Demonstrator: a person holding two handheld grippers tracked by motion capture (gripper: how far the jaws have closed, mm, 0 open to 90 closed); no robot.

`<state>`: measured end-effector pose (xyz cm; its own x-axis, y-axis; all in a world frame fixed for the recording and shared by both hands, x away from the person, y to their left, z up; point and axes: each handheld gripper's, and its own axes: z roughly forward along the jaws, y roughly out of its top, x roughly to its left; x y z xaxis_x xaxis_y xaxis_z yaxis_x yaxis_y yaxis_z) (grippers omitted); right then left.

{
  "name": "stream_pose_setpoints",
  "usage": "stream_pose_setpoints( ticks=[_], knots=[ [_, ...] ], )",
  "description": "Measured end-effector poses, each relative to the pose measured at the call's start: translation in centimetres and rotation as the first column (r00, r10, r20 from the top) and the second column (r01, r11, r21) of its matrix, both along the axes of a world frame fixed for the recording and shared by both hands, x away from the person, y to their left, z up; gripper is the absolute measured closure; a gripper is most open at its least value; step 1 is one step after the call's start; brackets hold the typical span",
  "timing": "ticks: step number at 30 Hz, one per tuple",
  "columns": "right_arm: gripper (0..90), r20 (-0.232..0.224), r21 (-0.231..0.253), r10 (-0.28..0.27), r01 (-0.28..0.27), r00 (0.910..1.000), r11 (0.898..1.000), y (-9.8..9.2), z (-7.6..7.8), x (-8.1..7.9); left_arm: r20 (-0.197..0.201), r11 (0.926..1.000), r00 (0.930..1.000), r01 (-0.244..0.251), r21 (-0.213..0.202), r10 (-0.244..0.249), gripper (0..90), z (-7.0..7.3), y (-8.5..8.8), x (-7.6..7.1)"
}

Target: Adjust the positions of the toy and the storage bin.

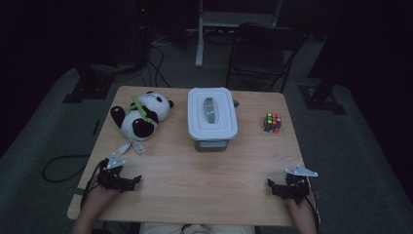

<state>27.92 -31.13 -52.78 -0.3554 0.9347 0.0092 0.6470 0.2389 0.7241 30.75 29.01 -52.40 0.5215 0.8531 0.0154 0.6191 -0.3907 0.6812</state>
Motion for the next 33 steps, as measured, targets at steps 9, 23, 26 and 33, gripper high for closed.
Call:
stream_pose_setpoints(
  ticks=[9,23,26,33],
  knots=[
    [12.0,-0.002,-0.001,-0.002,0.002,1.0,1.0,0.0,0.0,0.0,-0.001,1.0,1.0,-0.008,0.002,0.008,0.4,0.0,-0.7,0.2],
    [14.1,0.013,-0.007,-0.028,0.028,0.9995,1.0,2.2,0.4,2.9,0.04,0.9998,0.999,0.021,-0.001,-0.021,0.4,1.6,-4.4,2.3],
    [14.2,0.034,-0.021,0.017,-0.017,0.9993,1.0,3.2,0.9,4.3,0.051,0.9994,0.9985,0.023,-0.024,-0.022,0.5,2.0,-5.6,3.4],
    [14.4,0.081,-0.024,0.088,-0.086,0.9928,0.996,5.4,2.5,7.9,0.078,0.998,0.9954,0.058,-0.026,-0.056,0.4,2.7,-8.3,5.7]
  ],
)
